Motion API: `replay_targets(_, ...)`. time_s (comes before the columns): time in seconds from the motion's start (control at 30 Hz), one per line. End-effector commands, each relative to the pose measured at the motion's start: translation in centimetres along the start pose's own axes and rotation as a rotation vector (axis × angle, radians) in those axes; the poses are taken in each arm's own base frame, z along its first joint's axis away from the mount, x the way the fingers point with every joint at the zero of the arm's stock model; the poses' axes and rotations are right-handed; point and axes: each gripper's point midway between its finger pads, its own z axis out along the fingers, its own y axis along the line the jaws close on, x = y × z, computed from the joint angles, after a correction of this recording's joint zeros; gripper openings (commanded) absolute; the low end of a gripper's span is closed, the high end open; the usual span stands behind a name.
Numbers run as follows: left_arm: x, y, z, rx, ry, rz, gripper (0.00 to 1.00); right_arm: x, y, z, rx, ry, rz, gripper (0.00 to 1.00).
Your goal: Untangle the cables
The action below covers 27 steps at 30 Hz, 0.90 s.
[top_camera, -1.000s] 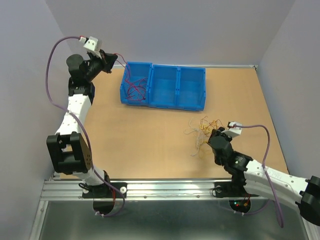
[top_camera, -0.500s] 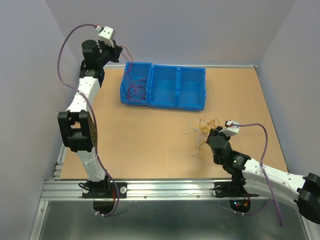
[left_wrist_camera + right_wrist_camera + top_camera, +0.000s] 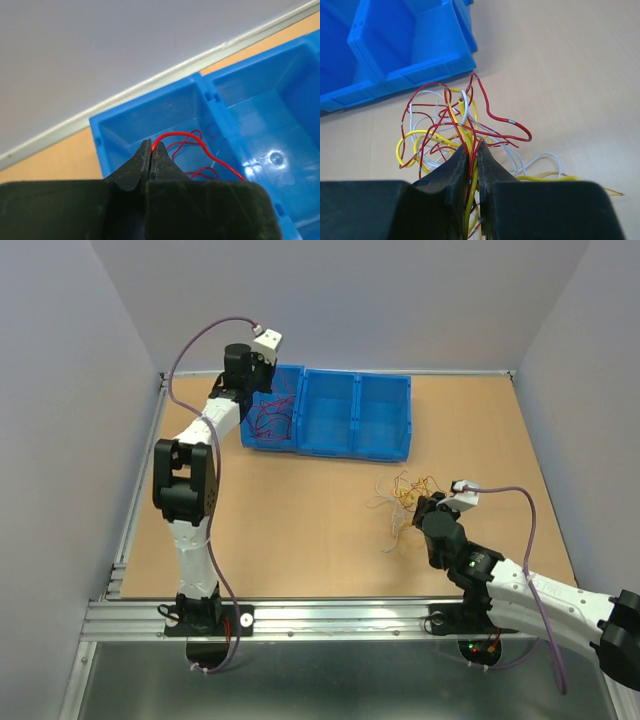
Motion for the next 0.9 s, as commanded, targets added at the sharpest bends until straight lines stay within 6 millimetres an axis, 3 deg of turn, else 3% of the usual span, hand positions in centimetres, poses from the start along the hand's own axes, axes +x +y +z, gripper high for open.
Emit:
replay_targets(0.0,3.1,2.1,2.6,-0.133,0.126,0.0,0.0,-1.0,0.7,0.1,-0.021,-0.035,0.047,0.09)
replay_targets(0.07,2.9,2.6,3.2,-0.16,0.139,0.015,0.0,-1.1,0.6,0.1,-0.021,-0.037,0.048,0.09)
replay_targets(0.33,6.6,1.4,4.0,-0.296,0.298,0.168,0.0,-1.0,0.7,0.0,-0.027,-0.035,0.049,0.09)
replay_targets(0.43,5.0,1.5,4.0,-0.3,0.269,0.141,0.01,-0.9,0.6,0.1,-0.025,-0.033,0.043,0.09)
replay_targets(0.53,3.0,1.0,3.7,-0.261,0.222,0.129,0.17,-0.9,0.7,0.1,-0.026,-0.031,0.043,0.09)
replay_targets(0.57,1.6,1.0,3.1,-0.259,0.196,0.122,0.39,-0.9,0.8,0.1,-0.026,-0.029,0.039,0.09)
replay_targets(0.67,-1.2,0.9,2.1,-0.252,0.142,0.111,0.6,-0.6,1.0,0.1,-0.035,-0.019,0.029,0.09)
replay_targets(0.87,-3.5,1.2,-1.2,-0.263,0.159,0.127,0.78,-0.3,2.6,-0.2,-0.138,0.0,0.007,0.09)
